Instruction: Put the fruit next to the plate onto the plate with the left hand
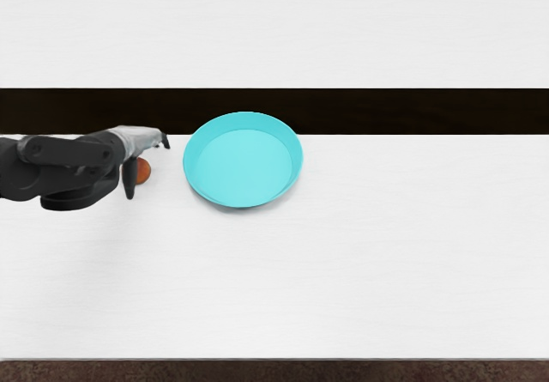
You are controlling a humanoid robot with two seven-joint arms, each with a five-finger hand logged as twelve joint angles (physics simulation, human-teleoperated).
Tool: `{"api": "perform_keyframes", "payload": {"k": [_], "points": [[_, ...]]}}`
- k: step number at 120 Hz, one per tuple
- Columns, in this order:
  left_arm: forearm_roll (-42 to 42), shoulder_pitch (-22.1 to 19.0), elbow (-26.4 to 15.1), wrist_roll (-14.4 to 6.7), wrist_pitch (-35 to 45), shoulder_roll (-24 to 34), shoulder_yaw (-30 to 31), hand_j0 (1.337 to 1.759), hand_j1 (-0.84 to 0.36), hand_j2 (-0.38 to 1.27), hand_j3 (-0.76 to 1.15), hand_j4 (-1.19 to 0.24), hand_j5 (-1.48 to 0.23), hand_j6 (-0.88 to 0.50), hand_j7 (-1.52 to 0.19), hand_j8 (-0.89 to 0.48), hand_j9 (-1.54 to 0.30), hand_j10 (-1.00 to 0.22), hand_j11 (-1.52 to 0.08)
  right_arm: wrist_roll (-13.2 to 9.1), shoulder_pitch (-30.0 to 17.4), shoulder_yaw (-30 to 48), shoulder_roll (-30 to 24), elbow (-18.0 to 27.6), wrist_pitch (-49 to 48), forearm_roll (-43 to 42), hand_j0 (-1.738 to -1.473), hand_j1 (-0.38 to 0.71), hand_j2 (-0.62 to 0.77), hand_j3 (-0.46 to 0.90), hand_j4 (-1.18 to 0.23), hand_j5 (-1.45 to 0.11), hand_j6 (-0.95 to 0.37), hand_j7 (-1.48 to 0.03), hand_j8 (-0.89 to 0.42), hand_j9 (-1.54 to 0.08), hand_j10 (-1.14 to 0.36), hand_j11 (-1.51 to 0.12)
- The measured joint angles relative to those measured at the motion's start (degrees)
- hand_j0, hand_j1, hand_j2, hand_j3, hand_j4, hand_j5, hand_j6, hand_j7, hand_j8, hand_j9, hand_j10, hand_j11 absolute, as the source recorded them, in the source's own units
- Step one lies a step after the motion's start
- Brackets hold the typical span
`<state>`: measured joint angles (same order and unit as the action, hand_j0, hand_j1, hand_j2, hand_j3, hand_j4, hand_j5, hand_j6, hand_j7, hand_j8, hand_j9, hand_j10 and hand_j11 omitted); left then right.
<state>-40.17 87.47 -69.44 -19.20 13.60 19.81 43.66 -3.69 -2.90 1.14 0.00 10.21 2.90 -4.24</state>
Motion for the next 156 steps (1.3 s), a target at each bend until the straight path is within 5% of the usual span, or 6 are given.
{"api": "perform_keyframes", "payload": {"k": [10, 22, 42, 77, 106, 156], "points": [[-0.2, -0.4, 1.0, 0.9, -0.5, 0.0, -0.2, 1.652, 0.05, 0.06, 0.04, -0.09, -0.67, 0.03, -0.81, -0.23, -0.42, -0.25, -0.33, 0.0, 0.0, 0.0, 0.0, 0.0, 0.0, 0.0, -1.658, -0.32, -0.01, 0.00, -0.03, -0.03, -0.03, -0.03, -0.03, -0.03, -0.03, -0.03], [-0.4, -0.5, 2.3, 2.0, -1.8, 0.0, -0.3, 1.652, 0.05, 0.06, 0.05, -0.12, -0.66, 0.01, -0.82, -0.22, -0.51, -0.25, -0.33, 0.0, 0.0, 0.0, 0.0, 0.0, 0.0, 0.0, -1.658, -0.32, -0.01, 0.00, -0.03, -0.03, -0.03, -0.03, -0.03, -0.03, -0.03, -0.03], [-0.1, 0.1, 2.5, 2.6, -3.4, 0.6, -1.7, 1.655, 0.05, 0.06, 0.02, -0.20, -0.49, -0.14, -0.56, -0.25, -0.41, -0.25, -0.33, 0.0, 0.0, 0.0, 0.0, 0.0, 0.0, 0.0, -1.658, -0.32, -0.01, 0.00, -0.03, -0.03, -0.03, -0.03, -0.03, -0.03, -0.03, -0.03], [0.1, 1.6, -4.2, 2.5, 0.7, 4.8, -1.2, 1.657, 0.05, 0.05, 0.00, -0.24, -0.37, -0.23, -0.38, -0.25, -0.35, -0.25, -0.33, 0.0, 0.0, 0.0, 0.0, 0.0, 0.0, 0.0, -1.658, -0.32, -0.01, 0.00, -0.03, -0.03, -0.03, -0.03, -0.03, -0.03, -0.03, -0.03], [0.2, 1.6, -6.8, 2.6, 2.7, 5.8, 0.2, 1.658, 0.01, 0.06, 0.00, -0.28, -0.38, -0.27, -0.38, -0.28, -0.37, -0.28, -0.37, 0.0, 0.0, 0.0, 0.0, 0.0, 0.0, 0.0, -1.658, -0.32, -0.01, 0.00, -0.03, -0.03, -0.03, -0.03, -0.03, -0.03, -0.03, -0.03], [0.2, 1.2, -5.6, 2.8, 4.0, 5.4, 0.1, 1.658, -0.10, 0.08, 0.00, -0.38, -0.49, -0.38, -0.49, -0.38, -0.49, -0.38, -0.49, 0.0, 0.0, 0.0, 0.0, 0.0, 0.0, 0.0, -1.658, -0.32, -0.01, 0.00, -0.03, -0.03, -0.03, -0.03, -0.03, -0.03, -0.03, -0.03]]}}
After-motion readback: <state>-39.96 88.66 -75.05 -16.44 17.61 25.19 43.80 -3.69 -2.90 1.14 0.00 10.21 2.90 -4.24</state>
